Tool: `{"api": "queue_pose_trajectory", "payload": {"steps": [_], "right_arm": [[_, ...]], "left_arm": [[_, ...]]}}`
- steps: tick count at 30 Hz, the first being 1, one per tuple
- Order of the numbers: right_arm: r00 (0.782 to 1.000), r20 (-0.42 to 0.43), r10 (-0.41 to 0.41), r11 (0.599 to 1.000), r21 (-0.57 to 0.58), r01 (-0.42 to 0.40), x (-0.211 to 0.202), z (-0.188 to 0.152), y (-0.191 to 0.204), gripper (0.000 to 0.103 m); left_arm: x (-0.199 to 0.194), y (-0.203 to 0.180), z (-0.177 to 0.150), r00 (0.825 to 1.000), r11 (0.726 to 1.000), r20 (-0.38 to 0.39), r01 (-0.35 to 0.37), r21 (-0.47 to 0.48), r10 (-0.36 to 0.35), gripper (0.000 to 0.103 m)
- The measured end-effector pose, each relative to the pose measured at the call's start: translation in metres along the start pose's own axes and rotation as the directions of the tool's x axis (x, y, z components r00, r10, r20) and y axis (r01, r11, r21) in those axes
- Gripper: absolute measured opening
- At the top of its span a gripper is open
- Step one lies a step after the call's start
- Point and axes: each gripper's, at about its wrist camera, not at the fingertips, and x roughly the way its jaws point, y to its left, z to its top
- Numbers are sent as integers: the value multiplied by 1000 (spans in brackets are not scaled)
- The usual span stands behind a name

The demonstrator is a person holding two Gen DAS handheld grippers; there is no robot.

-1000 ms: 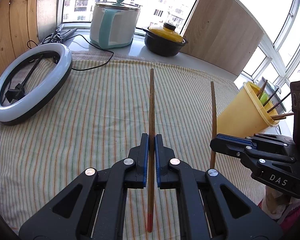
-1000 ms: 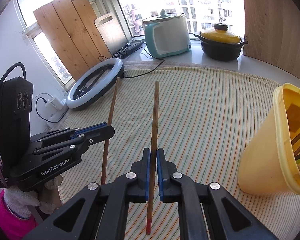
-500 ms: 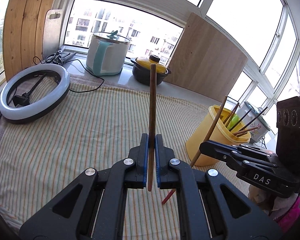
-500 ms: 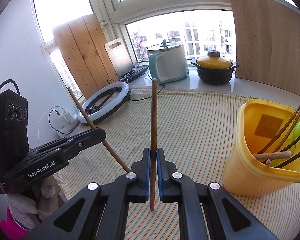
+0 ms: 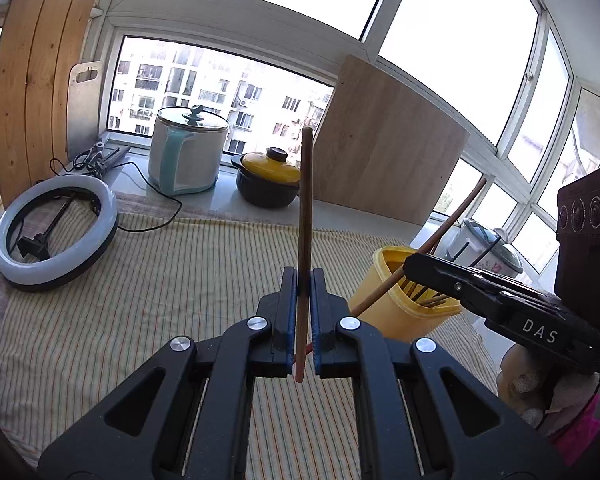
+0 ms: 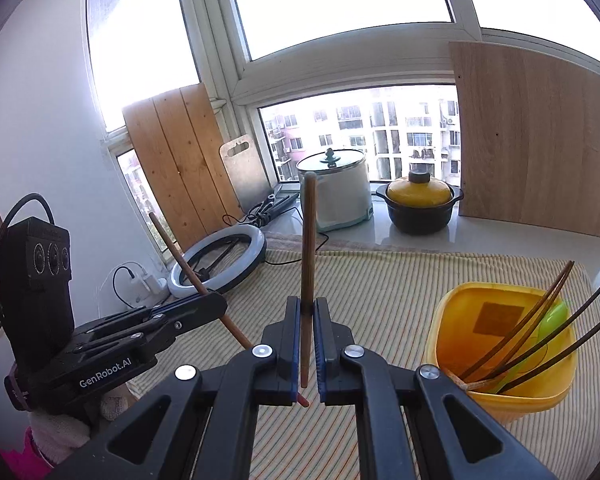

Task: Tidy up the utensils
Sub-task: 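Lift both chopsticks upright and carry them over the yellow bin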

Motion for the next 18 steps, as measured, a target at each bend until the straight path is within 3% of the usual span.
{"api": "queue_pose_trajectory", "payload": {"steps": [8,18], "right_arm": [[996,86,3,999,46,-7,-32,26,-21,4],[979,195,-65,994,100,47,-78,46,-52,4]], "left_arm": [[-4,-19,15,999,999,43,17,34,-19,4],[-4,-44,34,994,997,89,51,65,-57,4]]}}
